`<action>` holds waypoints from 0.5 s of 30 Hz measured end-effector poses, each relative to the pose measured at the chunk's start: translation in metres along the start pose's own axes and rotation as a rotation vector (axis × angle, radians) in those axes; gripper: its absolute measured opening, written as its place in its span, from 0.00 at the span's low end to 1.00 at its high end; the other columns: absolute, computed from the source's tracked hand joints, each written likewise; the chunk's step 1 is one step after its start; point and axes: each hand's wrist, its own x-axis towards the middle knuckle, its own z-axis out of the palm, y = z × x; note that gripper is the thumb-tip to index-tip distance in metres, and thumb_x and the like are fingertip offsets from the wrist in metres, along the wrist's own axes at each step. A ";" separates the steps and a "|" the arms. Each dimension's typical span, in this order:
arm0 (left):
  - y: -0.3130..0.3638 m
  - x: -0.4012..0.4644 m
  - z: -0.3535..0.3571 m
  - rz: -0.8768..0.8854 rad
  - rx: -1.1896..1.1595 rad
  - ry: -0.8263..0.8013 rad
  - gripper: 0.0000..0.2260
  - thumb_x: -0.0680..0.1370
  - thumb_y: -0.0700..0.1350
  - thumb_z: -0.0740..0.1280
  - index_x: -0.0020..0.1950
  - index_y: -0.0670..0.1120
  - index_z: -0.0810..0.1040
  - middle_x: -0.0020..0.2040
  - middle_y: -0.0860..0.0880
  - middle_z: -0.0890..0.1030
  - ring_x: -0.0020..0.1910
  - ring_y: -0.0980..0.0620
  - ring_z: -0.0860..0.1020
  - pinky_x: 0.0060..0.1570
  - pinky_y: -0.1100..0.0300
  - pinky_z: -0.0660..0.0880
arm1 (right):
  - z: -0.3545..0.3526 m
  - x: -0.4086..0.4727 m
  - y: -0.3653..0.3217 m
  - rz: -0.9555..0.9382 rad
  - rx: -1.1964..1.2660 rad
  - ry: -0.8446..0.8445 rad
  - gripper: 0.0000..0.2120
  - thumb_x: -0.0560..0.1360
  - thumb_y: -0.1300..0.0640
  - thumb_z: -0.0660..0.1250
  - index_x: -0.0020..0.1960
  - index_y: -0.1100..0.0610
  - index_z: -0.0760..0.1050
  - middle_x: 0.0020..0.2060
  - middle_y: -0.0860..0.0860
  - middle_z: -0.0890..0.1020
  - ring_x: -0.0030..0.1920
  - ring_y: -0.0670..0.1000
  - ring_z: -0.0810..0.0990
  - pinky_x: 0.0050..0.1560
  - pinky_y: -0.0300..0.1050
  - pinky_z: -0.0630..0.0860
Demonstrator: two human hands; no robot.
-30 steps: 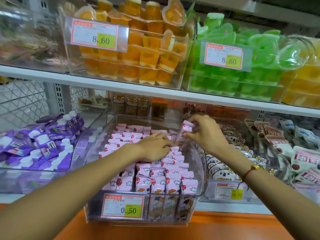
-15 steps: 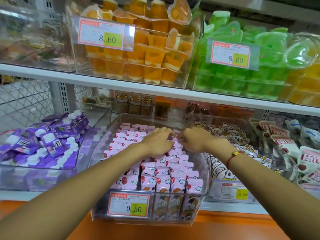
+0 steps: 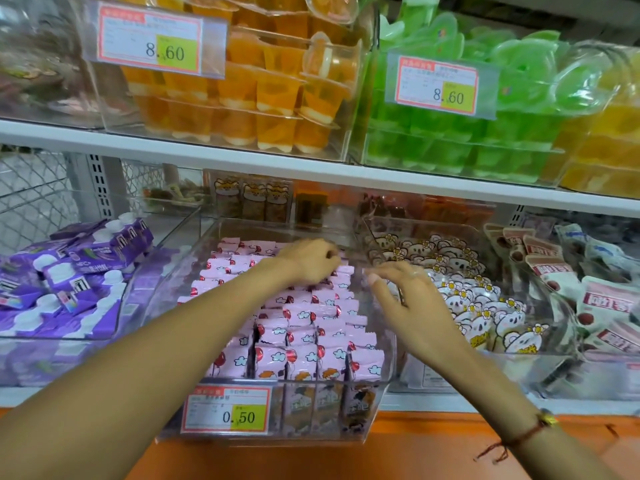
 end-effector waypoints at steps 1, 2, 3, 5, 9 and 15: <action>0.001 0.004 0.000 -0.018 -0.020 0.055 0.10 0.81 0.47 0.58 0.57 0.47 0.76 0.59 0.45 0.77 0.52 0.48 0.75 0.52 0.55 0.73 | -0.002 -0.001 0.002 -0.032 -0.001 -0.001 0.15 0.80 0.51 0.57 0.56 0.56 0.80 0.54 0.48 0.78 0.57 0.47 0.72 0.52 0.34 0.62; 0.002 0.008 0.001 -0.035 -0.015 0.100 0.09 0.81 0.46 0.60 0.59 0.49 0.75 0.60 0.47 0.76 0.54 0.49 0.75 0.51 0.58 0.72 | -0.004 -0.002 0.003 -0.060 -0.001 -0.010 0.17 0.80 0.49 0.56 0.55 0.56 0.80 0.54 0.47 0.78 0.56 0.46 0.72 0.51 0.33 0.62; 0.003 0.012 0.002 -0.051 -0.002 0.128 0.10 0.80 0.46 0.61 0.60 0.50 0.75 0.62 0.47 0.74 0.56 0.49 0.74 0.51 0.58 0.71 | -0.005 -0.003 0.004 -0.080 0.002 -0.021 0.18 0.80 0.48 0.54 0.54 0.56 0.80 0.54 0.46 0.77 0.55 0.45 0.72 0.51 0.34 0.63; 0.005 0.018 0.005 -0.084 0.022 0.116 0.11 0.80 0.48 0.61 0.61 0.50 0.75 0.62 0.47 0.75 0.58 0.48 0.74 0.52 0.58 0.72 | -0.006 -0.005 0.005 -0.083 0.007 -0.029 0.19 0.80 0.49 0.53 0.53 0.56 0.80 0.54 0.46 0.76 0.54 0.45 0.73 0.50 0.37 0.66; 0.007 0.024 0.006 -0.156 0.008 0.039 0.11 0.80 0.49 0.62 0.60 0.48 0.78 0.59 0.47 0.79 0.56 0.48 0.76 0.55 0.55 0.75 | -0.004 -0.005 0.005 -0.052 0.024 -0.031 0.15 0.81 0.53 0.55 0.52 0.55 0.80 0.56 0.46 0.76 0.55 0.47 0.74 0.51 0.44 0.71; 0.009 0.023 0.007 -0.193 -0.040 0.212 0.08 0.79 0.44 0.64 0.53 0.46 0.81 0.54 0.47 0.81 0.52 0.48 0.78 0.51 0.55 0.77 | -0.003 -0.005 0.005 -0.017 0.062 -0.036 0.14 0.80 0.54 0.56 0.50 0.53 0.80 0.56 0.46 0.76 0.56 0.47 0.74 0.53 0.46 0.72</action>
